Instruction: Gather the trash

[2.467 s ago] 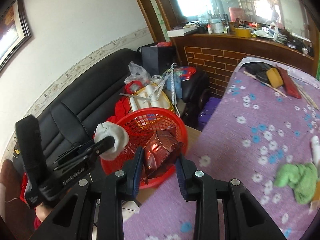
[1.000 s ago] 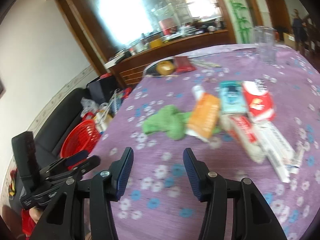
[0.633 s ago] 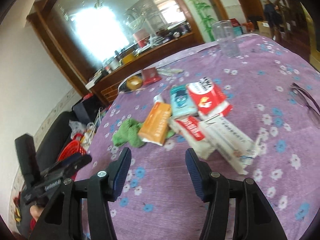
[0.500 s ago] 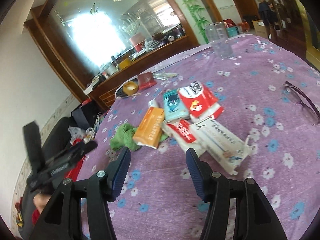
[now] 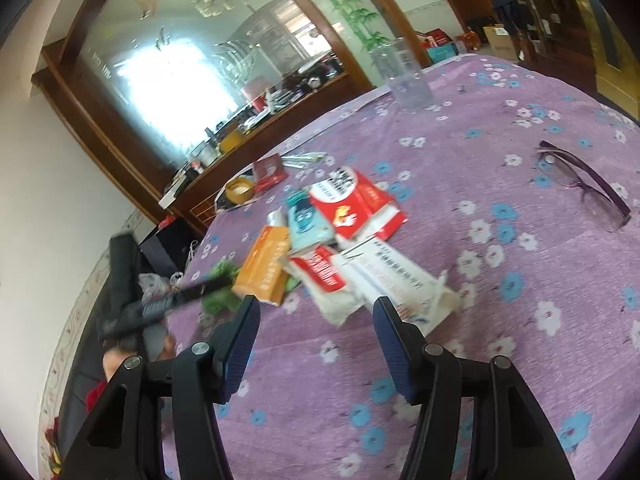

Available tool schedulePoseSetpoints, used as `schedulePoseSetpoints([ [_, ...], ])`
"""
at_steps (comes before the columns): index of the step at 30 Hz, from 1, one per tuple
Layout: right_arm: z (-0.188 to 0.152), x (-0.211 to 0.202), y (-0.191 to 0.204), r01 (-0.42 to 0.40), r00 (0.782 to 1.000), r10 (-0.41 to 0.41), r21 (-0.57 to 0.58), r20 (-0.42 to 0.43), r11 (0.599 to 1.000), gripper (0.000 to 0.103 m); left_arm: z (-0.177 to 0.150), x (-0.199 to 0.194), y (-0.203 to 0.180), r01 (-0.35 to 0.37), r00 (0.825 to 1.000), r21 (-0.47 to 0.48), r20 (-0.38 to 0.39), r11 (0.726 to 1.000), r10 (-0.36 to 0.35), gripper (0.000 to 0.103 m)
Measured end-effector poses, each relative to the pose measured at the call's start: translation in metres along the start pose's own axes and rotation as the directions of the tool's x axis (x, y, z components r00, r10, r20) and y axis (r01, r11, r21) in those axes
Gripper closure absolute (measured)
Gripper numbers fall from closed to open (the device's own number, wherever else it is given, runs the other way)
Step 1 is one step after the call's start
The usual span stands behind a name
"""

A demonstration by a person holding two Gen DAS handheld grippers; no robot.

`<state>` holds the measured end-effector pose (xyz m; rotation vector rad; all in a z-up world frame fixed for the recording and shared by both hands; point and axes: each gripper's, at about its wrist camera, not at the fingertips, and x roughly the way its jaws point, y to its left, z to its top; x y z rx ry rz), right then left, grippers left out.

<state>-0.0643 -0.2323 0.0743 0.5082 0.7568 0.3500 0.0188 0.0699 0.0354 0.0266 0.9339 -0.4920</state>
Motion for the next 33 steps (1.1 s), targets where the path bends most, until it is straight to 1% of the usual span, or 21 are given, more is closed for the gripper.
schedulePoseSetpoints([
  [2, 0.002, -0.001, -0.006, 0.010, 1.000, -0.010, 0.007, 0.007, 1.000, 0.040, -0.010, -0.001, -0.017, -0.021, 1.000, 0.080, -0.017, 0.997, 0.022, 0.015],
  [4, 0.005, -0.002, -0.013, 0.021, 1.000, -0.021, 0.022, 0.012, 1.000, 0.040, -0.015, -0.003, -0.028, -0.077, 0.997, 0.130, -0.003, 0.988, 0.078, 0.015],
  [5, 0.006, -0.004, -0.016, 0.027, 0.999, -0.027, 0.031, 0.017, 0.999, 0.040, -0.015, -0.003, -0.029, -0.101, 0.995, 0.131, 0.003, 0.986, 0.101, 0.015],
  [8, 0.009, -0.008, -0.028, 0.070, 0.997, -0.072, 0.060, 0.034, 0.996, 0.040, -0.008, -0.002, -0.028, -0.228, 0.973, 0.132, 0.060, 0.965, 0.222, 0.015],
  [9, 0.010, -0.008, -0.032, 0.091, 0.995, -0.094, 0.073, 0.035, 0.993, 0.040, -0.005, 0.000, -0.026, -0.246, 0.969, 0.123, 0.064, 0.961, 0.240, 0.015],
  [12, 0.008, -0.005, -0.043, 0.133, 0.991, -0.135, 0.113, 0.015, 0.985, 0.040, 0.001, 0.010, -0.026, -0.253, 0.967, 0.108, 0.060, 0.961, 0.248, 0.015],
  [13, 0.007, -0.001, -0.047, 0.146, 0.989, -0.147, 0.127, 0.001, 0.981, 0.040, 0.002, 0.013, -0.028, -0.270, 0.962, 0.114, 0.065, 0.956, 0.264, 0.015],
  [15, 0.004, 0.007, -0.052, 0.168, 0.986, -0.166, 0.144, -0.024, 0.975, 0.040, 0.000, 0.020, -0.033, -0.322, 0.946, 0.124, 0.083, 0.938, 0.314, 0.015],
  [16, 0.002, 0.013, -0.054, 0.173, 0.985, -0.169, 0.150, -0.036, 0.973, 0.043, -0.001, 0.023, -0.034, -0.341, 0.939, 0.120, 0.083, 0.932, 0.333, 0.018],
  [17, 0.001, 0.017, -0.054, 0.178, 0.984, -0.173, 0.149, -0.047, 0.973, 0.049, -0.002, 0.024, -0.034, -0.349, 0.936, 0.113, 0.085, 0.930, 0.341, 0.023],
  [18, 0.000, 0.022, -0.054, 0.193, 0.981, -0.187, 0.144, -0.056, 0.971, 0.052, -0.002, 0.025, -0.033, -0.357, 0.933, 0.101, 0.089, 0.929, 0.349, 0.031],
  [19, -0.001, 0.026, -0.054, 0.204, 0.979, -0.198, 0.141, -0.059, 0.969, 0.059, -0.003, 0.023, -0.031, -0.360, 0.931, 0.089, 0.092, 0.929, 0.352, 0.036],
  [20, -0.002, 0.030, -0.053, 0.215, 0.976, -0.208, 0.135, -0.065, 0.967, 0.066, -0.004, 0.020, -0.029, -0.355, 0.933, 0.071, 0.095, 0.932, 0.348, 0.039],
  [21, -0.003, 0.033, -0.051, 0.223, 0.974, -0.216, 0.126, -0.069, 0.967, 0.070, -0.004, 0.017, -0.025, -0.346, 0.935, 0.050, 0.094, 0.937, 0.341, 0.044],
  [22, -0.004, 0.036, -0.050, 0.239, 0.970, -0.233, 0.113, -0.069, 0.964, 0.080, -0.005, 0.014, -0.022, -0.337, 0.938, 0.028, 0.092, 0.941, 0.334, 0.046],
  [24, -0.005, 0.036, -0.046, 0.276, 0.961, -0.272, 0.092, -0.053, 0.957, 0.086, -0.006, 0.008, -0.015, -0.320, 0.943, -0.019, 0.090, 0.947, 0.320, 0.048],
  [25, -0.006, 0.036, -0.045, 0.279, 0.960, -0.275, 0.086, -0.051, 0.957, 0.093, -0.008, 0.005, -0.013, -0.315, 0.944, -0.035, 0.096, 0.949, 0.317, 0.048],
  [26, -0.005, 0.036, -0.045, 0.286, 0.958, -0.282, 0.077, -0.049, 0.955, 0.097, -0.011, 0.001, -0.012, -0.314, 0.943, -0.047, 0.103, 0.948, 0.317, 0.049],
  [30, -0.008, 0.024, -0.037, 0.310, 0.951, -0.310, 0.033, -0.001, 0.950, 0.097, -0.026, -0.023, -0.013, -0.313, 0.933, -0.090, 0.155, 0.946, 0.324, 0.049],
  [32, -0.008, 0.013, -0.032, 0.306, 0.951, -0.306, 0.023, 0.034, 0.952, 0.097, -0.034, -0.037, -0.015, -0.321, 0.922, -0.110, 0.189, 0.941, 0.337, 0.049],
  [33, -0.007, 0.008, -0.029, 0.310, 0.949, -0.310, 0.014, 0.053, 0.951, 0.097, -0.040, -0.045, -0.017, -0.329, 0.913, -0.121, 0.211, 0.937, 0.348, 0.049],
])
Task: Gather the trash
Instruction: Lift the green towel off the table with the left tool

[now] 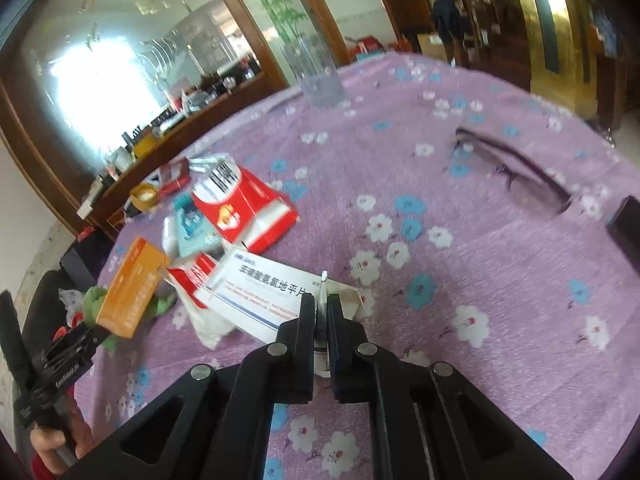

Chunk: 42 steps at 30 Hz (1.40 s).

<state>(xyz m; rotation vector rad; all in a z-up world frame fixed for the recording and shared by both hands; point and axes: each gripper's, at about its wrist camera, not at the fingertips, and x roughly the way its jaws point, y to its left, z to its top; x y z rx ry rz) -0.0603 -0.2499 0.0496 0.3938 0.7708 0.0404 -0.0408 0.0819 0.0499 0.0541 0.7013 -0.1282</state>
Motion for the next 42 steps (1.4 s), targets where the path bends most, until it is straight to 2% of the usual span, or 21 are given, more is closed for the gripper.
schedulePoseSetpoints([
  [5, 0.002, -0.031, 0.014, -0.014, 0.995, 0.018, -0.043, 0.101, 0.999, 0.097, -0.011, -0.039, 0.006, -0.069, 0.991, -0.019, 0.116, 0.997, 0.070, 0.049],
  [9, -0.001, -0.048, 0.029, -0.053, 0.988, 0.065, -0.081, 0.143, 0.995, 0.097, -0.015, -0.058, 0.010, -0.088, 0.983, -0.016, 0.159, 0.996, 0.090, 0.049],
  [12, -0.003, -0.057, 0.039, -0.071, 0.985, 0.085, -0.094, 0.148, 0.993, 0.097, -0.019, -0.061, 0.010, -0.077, 0.987, 0.011, 0.143, 0.997, 0.075, 0.046],
  [21, -0.011, -0.059, 0.056, -0.093, 0.986, 0.110, -0.127, 0.126, 0.987, 0.097, -0.040, -0.053, 0.020, -0.058, 0.996, 0.001, 0.062, 0.998, 0.058, 0.046],
  [28, -0.014, -0.061, 0.060, -0.107, 0.985, 0.125, -0.147, 0.120, 0.983, 0.097, -0.061, -0.051, 0.040, 0.001, 1.000, -0.029, 0.007, 1.000, -0.001, 0.045],
  [30, -0.015, -0.061, 0.061, -0.109, 0.985, 0.127, -0.148, 0.118, 0.983, 0.097, -0.066, -0.052, 0.044, 0.021, 1.000, -0.023, -0.004, 1.000, -0.021, 0.042],
  [32, -0.016, -0.060, 0.061, -0.114, 0.985, 0.130, -0.144, 0.111, 0.983, 0.097, -0.068, -0.053, 0.045, 0.008, 1.000, -0.003, -0.002, 1.000, -0.008, 0.036],
  [33, -0.016, -0.059, 0.061, -0.117, 0.985, 0.133, -0.142, 0.107, 0.983, 0.097, -0.069, -0.053, 0.045, 0.007, 1.000, 0.012, -0.003, 1.000, -0.007, 0.027],
  [34, -0.016, -0.058, 0.061, -0.121, 0.985, 0.136, -0.140, 0.102, 0.983, 0.097, -0.069, -0.052, 0.044, 0.013, 1.000, 0.029, -0.005, 1.000, -0.012, 0.022],
  [36, -0.017, -0.057, 0.062, -0.124, 0.985, 0.139, -0.142, 0.098, 0.982, 0.097, -0.070, -0.048, 0.043, 0.003, 1.000, 0.063, -0.010, 0.998, -0.003, 0.021],
  [38, -0.018, -0.057, 0.063, -0.125, 0.985, 0.140, -0.149, 0.097, 0.981, 0.097, -0.068, -0.042, 0.043, 0.024, 0.999, 0.064, -0.044, 0.998, -0.021, 0.021],
  [42, -0.019, -0.057, 0.067, -0.128, 0.985, 0.144, -0.156, 0.092, 0.979, 0.097, -0.060, -0.028, 0.039, -0.022, 0.996, 0.073, -0.089, 0.997, 0.029, 0.017],
])
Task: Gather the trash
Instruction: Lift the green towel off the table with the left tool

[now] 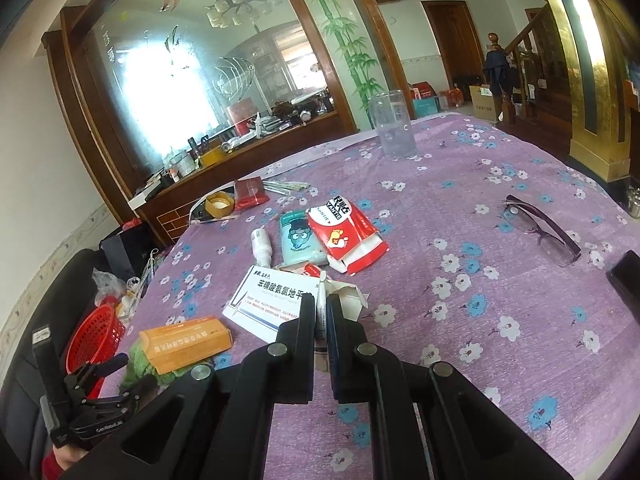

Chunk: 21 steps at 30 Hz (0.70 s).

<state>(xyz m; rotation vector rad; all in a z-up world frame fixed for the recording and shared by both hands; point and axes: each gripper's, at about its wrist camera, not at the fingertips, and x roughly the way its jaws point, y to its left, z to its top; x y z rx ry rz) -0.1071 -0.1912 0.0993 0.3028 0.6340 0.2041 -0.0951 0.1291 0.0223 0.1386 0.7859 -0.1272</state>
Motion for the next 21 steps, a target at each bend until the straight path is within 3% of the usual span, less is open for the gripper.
schedulePoseSetpoints([
  [3, -0.001, 0.001, 0.003, -0.003, 1.000, 0.003, -0.007, -0.004, 1.000, 0.097, 0.004, 0.009, -0.001, -0.013, 0.999, -0.020, -0.036, 1.000, 0.012, 0.019],
  [5, -0.002, 0.001, 0.004, -0.007, 1.000, 0.007, -0.009, -0.007, 1.000, 0.097, 0.003, 0.009, -0.001, -0.002, 0.999, -0.030, -0.038, 1.000, 0.000, 0.040],
  [7, -0.002, 0.002, 0.004, -0.011, 1.000, 0.011, -0.010, -0.009, 1.000, 0.097, 0.001, 0.006, -0.002, -0.001, 1.000, -0.051, -0.028, 0.999, 0.000, 0.047],
  [14, -0.003, 0.001, 0.006, -0.019, 1.000, 0.019, -0.018, -0.009, 1.000, 0.097, -0.002, -0.023, -0.005, 0.001, 0.996, -0.105, 0.089, 0.994, 0.009, 0.051],
  [21, -0.007, 0.002, 0.014, -0.031, 0.999, 0.031, -0.039, -0.009, 0.999, 0.097, 0.006, -0.073, -0.015, 0.023, 0.957, -0.119, 0.289, 0.993, 0.012, 0.051],
])
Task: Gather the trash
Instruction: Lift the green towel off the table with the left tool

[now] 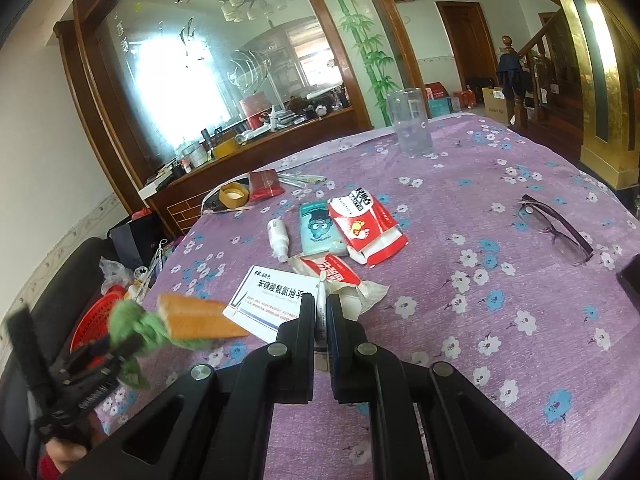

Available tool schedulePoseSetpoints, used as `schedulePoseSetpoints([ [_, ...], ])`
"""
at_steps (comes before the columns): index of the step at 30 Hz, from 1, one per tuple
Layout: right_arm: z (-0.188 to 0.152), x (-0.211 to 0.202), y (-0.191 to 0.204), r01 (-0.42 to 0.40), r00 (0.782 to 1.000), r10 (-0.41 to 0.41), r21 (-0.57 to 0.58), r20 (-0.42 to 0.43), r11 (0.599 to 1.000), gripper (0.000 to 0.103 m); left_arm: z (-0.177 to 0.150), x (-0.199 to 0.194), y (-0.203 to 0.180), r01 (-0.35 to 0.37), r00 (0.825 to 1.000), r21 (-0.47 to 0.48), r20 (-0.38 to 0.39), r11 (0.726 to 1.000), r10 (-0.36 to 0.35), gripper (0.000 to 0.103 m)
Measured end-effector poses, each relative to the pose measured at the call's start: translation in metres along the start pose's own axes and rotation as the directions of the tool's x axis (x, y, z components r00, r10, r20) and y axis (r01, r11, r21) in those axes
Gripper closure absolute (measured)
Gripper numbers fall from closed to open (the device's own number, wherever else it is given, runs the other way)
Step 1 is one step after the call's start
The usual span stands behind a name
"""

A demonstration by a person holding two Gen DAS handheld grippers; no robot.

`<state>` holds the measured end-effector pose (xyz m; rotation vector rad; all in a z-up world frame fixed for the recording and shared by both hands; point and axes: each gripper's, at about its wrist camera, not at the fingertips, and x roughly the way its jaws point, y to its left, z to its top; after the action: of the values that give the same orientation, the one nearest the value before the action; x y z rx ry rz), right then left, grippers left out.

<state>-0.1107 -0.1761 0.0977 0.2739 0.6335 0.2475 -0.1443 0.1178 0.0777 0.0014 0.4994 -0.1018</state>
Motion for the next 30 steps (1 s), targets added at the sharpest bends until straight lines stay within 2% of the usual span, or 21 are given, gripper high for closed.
schedulePoseSetpoints([
  [3, 0.000, -0.002, 0.002, -0.001, 1.000, 0.001, -0.008, 0.008, 1.000, 0.097, 0.006, -0.010, -0.003, -0.008, 0.999, 0.001, 0.037, 1.000, 0.008, 0.051],
  [12, -0.001, -0.007, 0.006, -0.014, 1.000, 0.014, -0.017, 0.015, 1.000, 0.097, 0.016, -0.034, -0.007, 0.007, 0.996, -0.001, 0.086, 1.000, -0.007, 0.051],
  [30, -0.003, -0.009, 0.021, -0.035, 0.999, 0.036, -0.045, 0.007, 0.998, 0.097, 0.012, -0.025, -0.007, -0.011, 0.998, -0.002, 0.055, 1.000, 0.011, 0.051],
])
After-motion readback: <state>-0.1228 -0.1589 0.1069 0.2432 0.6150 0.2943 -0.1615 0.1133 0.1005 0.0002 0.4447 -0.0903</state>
